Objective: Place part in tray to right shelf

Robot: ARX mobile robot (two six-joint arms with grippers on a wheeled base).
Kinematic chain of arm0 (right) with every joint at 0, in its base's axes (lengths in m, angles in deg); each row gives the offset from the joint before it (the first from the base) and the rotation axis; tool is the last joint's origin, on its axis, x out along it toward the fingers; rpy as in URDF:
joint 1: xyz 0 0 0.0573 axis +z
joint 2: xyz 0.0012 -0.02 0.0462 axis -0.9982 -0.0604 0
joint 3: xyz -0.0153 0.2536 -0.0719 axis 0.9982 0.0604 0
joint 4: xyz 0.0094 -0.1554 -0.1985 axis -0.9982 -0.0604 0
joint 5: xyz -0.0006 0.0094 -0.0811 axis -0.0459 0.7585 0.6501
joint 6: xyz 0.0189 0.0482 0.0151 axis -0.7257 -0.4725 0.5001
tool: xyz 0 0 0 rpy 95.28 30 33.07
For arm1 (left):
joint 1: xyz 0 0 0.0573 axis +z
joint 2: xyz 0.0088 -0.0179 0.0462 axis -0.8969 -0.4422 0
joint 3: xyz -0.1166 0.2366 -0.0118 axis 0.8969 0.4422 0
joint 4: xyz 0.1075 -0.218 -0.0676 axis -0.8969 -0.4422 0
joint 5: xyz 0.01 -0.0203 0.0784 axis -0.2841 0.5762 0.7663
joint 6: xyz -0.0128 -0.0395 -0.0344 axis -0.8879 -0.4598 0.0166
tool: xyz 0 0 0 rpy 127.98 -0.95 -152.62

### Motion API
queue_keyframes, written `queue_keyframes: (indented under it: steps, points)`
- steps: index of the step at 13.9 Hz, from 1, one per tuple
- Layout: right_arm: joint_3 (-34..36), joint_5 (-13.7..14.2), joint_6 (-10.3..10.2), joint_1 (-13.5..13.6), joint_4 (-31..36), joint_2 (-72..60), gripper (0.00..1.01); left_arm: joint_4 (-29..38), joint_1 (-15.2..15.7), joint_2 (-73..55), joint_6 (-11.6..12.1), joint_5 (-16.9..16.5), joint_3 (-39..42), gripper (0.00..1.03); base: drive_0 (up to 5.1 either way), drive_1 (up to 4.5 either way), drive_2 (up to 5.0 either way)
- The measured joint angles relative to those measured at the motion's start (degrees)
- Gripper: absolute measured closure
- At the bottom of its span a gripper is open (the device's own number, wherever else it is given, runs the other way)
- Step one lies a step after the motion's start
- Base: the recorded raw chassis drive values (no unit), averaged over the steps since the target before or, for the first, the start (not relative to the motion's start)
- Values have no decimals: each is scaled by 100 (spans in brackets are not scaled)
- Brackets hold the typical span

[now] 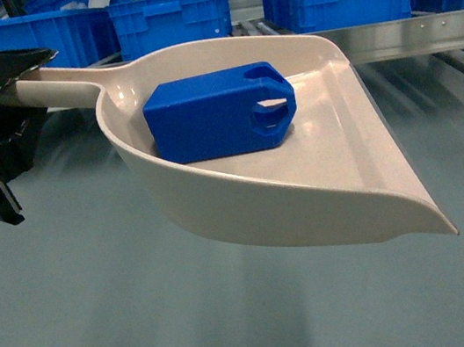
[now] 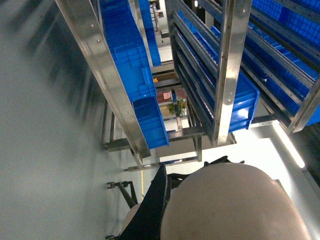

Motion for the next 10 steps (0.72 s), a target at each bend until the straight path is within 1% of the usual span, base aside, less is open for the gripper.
queue_keyframes:
  steps: [4, 6, 10]
  points:
    - [0, 0, 0, -2, 4, 0, 3, 4, 0, 0, 0, 0, 0, 89, 0, 0, 0]
    - [-2, -4, 0, 0, 26, 2, 3, 11, 9, 0, -7, -4, 0, 89, 377, 33, -423]
    - [-2, -7, 0, 0, 13, 0, 3, 9, 0, 0, -2, 0, 0, 89, 289, 188, -505]
